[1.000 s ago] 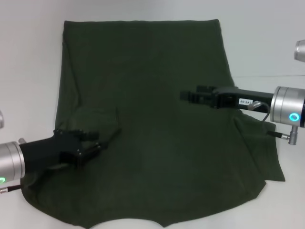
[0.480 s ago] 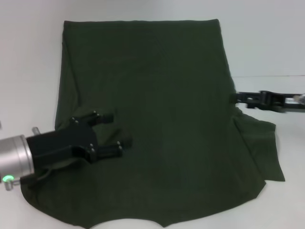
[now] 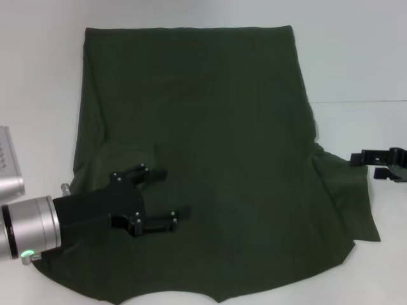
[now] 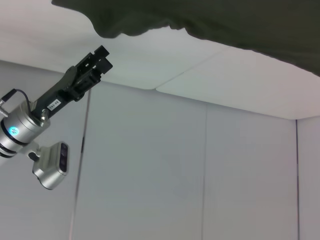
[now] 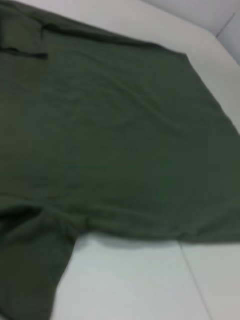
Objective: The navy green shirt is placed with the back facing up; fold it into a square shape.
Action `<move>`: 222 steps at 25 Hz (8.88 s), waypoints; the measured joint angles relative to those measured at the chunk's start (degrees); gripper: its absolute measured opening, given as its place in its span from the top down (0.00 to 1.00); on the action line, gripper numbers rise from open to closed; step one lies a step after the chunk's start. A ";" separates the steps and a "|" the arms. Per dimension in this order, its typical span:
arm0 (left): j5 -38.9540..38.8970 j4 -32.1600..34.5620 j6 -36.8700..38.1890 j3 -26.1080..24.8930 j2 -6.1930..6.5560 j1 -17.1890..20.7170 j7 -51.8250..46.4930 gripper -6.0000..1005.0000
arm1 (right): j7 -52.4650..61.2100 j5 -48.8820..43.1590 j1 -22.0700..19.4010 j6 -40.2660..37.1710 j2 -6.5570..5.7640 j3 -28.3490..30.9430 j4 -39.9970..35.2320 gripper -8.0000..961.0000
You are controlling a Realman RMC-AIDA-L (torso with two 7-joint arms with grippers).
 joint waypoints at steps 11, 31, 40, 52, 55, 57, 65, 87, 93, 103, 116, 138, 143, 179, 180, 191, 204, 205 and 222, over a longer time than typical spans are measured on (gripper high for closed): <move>0.59 -1.24 -0.53 0.73 0.08 0.08 0.83 0.08 | 0.24 -1.49 -0.68 1.92 0.73 -0.21 2.86 0.12; 0.59 -1.28 -1.99 0.69 0.38 -0.13 0.53 0.08 | -4.26 -0.29 -0.06 10.47 6.69 3.25 3.04 0.60; 0.59 -1.26 -1.99 0.31 0.46 -0.08 0.51 0.08 | -10.64 5.14 -0.67 11.60 7.27 7.54 5.12 0.80; 0.57 -1.27 -2.59 0.29 0.30 -0.16 0.42 0.08 | -17.41 7.89 1.32 17.02 6.88 9.26 5.20 0.97; 0.45 -1.27 -2.60 0.29 0.21 -0.15 0.42 0.08 | -20.45 9.01 2.21 18.99 7.18 9.21 5.22 0.96; 0.31 -1.27 -2.60 0.29 0.20 -0.07 0.37 0.08 | -21.89 9.49 2.62 19.89 7.31 8.96 5.25 0.96; 0.15 -1.27 -2.60 0.22 0.19 0.22 -0.23 0.08 | -23.94 9.61 3.54 20.12 7.37 8.66 5.82 0.95; 0.15 -0.92 -2.60 0.21 0.23 -0.09 -2.00 0.08 | -21.11 9.19 3.85 8.71 5.98 8.00 4.55 0.93; 0.15 -0.81 -2.60 0.20 0.26 -0.15 -2.68 0.08 | -19.56 9.19 7.84 6.78 7.29 0.82 5.08 0.92; 0.16 -0.89 -2.64 -0.47 0.44 -0.08 -2.93 0.08 | -15.36 9.19 10.06 1.81 7.19 -5.28 3.72 0.76; 0.16 -0.97 -3.37 -0.59 0.23 0.13 -2.86 0.08 | -10.73 2.85 8.61 4.11 5.90 -4.98 3.91 0.24; 0.16 -1.18 -3.39 -0.58 0.28 0.22 -2.92 0.08 | -8.12 2.41 2.33 3.65 4.79 -5.48 5.18 0.05; 0.16 -1.19 -3.39 -0.58 0.28 0.26 -2.92 0.08 | -8.15 1.62 2.31 3.68 5.08 -5.52 6.00 0.05; 0.06 -1.09 -4.91 -5.88 0.19 1.10 -2.43 0.08 | -9.15 2.31 5.48 -0.71 7.45 -4.58 5.42 0.05; 0.06 -1.06 -4.91 -6.00 0.19 1.09 -2.43 0.08 | -9.48 2.80 5.41 -0.53 7.43 -4.46 5.35 0.05; 0.09 -0.84 -4.82 -6.56 0.24 1.07 -2.84 0.08 | -11.70 4.48 5.78 -0.10 6.59 -2.68 5.01 0.05; 0.67 1.60 -1.73 -6.72 3.62 6.52 -11.60 0.08 | -25.55 12.80 5.61 0.04 9.84 -1.56 5.43 0.05; 0.68 2.25 -1.87 -7.13 3.70 7.55 -11.61 0.08 | -25.57 12.80 5.73 0.52 9.89 -1.56 5.59 0.05; 5.75 3.92 -6.71 -14.20 3.36 14.33 -13.40 0.08 | -25.36 13.42 8.49 2.22 10.42 -1.62 6.56 0.05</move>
